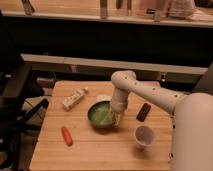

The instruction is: Drag the ceramic bowl in a circle

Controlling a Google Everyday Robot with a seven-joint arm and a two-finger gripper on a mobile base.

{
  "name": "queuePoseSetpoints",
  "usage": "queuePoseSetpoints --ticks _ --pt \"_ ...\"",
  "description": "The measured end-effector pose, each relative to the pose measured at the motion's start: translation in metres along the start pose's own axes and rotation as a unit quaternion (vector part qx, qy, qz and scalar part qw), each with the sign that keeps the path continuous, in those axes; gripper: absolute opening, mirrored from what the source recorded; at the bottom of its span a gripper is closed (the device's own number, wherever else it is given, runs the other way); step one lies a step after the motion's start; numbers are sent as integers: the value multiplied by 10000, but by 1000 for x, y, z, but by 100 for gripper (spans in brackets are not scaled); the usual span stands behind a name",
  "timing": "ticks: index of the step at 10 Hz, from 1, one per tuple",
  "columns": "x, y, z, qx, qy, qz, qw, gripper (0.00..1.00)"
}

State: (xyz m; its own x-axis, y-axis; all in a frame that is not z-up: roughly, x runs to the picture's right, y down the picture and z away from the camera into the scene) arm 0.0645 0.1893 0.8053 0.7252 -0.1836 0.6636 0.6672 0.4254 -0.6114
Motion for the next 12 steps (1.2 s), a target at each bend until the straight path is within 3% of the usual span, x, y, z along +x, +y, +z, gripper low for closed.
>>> queuePoseSetpoints --ticks 12 --pt "0 -3 2 56 -53 157 9998 0"
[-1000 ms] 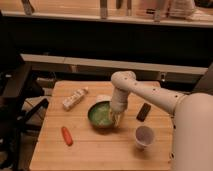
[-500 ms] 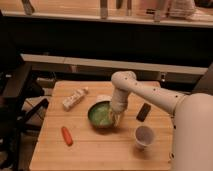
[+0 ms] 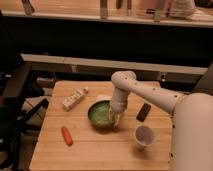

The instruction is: Drag the ceramic bowl in a circle

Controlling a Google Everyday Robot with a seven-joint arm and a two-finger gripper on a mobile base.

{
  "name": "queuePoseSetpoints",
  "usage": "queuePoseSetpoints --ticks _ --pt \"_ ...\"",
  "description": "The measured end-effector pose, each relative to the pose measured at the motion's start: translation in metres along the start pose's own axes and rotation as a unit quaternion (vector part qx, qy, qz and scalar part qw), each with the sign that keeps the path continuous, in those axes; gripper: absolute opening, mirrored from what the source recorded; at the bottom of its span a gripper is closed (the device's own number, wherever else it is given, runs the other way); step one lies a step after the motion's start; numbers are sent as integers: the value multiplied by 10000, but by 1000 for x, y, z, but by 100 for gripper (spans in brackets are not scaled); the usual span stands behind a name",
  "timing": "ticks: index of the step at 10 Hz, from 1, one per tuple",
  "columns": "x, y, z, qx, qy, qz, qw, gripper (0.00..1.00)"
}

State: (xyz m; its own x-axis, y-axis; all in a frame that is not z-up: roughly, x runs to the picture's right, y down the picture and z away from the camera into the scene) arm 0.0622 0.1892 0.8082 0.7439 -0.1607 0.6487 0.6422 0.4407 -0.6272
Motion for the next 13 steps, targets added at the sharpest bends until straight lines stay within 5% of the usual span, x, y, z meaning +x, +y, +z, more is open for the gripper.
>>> queuePoseSetpoints --ticks 13 --pt "6 3 -2 91 -29 218 9997 0"
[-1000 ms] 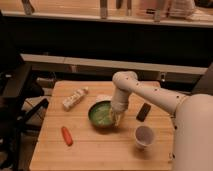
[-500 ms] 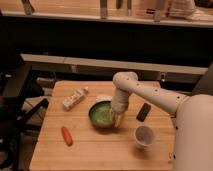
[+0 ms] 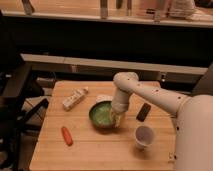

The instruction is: Drag the ceramic bowl in a circle

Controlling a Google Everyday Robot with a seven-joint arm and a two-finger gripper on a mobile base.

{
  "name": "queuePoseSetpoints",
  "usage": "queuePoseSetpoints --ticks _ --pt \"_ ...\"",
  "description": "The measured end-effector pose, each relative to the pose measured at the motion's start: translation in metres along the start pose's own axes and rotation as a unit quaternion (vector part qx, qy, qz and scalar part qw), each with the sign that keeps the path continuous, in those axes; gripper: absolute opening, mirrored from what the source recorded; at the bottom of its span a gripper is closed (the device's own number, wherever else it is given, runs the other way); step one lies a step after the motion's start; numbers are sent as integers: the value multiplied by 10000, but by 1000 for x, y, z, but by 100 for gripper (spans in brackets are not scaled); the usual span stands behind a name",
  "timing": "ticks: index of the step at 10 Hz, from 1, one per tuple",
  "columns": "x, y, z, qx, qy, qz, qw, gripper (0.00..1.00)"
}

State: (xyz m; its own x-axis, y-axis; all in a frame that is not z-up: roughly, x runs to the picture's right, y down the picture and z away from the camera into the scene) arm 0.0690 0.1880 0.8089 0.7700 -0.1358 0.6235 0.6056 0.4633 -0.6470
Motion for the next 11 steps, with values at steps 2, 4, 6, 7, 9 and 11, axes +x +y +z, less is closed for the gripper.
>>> queuePoseSetpoints --ticks 2,4,6,7,9,11 --pt "3 -17 -6 -18 27 -40 10000 0" --pt "1 -20 -5 -36 36 -67 10000 0" --pt "-2 -9 0 -34 21 -37 10000 0" --pt "0 -4 -2 -18 11 -7 10000 0" --pt "7 4 -7 3 -7 33 10000 0" --pt "2 3 -6 15 -24 83 10000 0"
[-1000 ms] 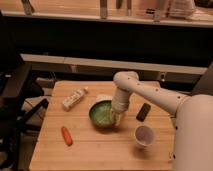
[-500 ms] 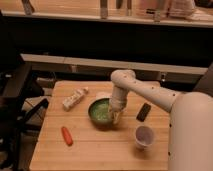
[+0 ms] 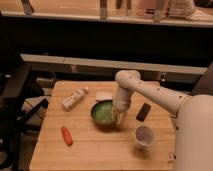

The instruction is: Drag the ceramic bowl in a circle

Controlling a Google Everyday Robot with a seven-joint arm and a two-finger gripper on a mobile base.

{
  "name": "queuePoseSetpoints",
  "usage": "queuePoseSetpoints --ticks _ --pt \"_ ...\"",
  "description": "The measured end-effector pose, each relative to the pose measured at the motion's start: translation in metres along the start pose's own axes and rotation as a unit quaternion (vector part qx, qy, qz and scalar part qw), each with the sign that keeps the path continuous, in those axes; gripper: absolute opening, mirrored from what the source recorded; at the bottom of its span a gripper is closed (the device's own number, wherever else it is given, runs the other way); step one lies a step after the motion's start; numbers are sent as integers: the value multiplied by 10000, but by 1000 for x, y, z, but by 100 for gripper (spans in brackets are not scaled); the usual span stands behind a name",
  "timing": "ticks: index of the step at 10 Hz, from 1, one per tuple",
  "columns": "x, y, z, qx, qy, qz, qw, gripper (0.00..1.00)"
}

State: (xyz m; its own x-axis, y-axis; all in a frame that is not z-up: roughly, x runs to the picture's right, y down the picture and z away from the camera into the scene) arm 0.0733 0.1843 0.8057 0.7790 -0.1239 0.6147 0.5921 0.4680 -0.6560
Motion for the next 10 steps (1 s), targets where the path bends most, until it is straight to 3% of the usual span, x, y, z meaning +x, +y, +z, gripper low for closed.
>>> queuePoseSetpoints --ticks 10 --pt "-9 -8 3 -92 37 -176 9998 0"
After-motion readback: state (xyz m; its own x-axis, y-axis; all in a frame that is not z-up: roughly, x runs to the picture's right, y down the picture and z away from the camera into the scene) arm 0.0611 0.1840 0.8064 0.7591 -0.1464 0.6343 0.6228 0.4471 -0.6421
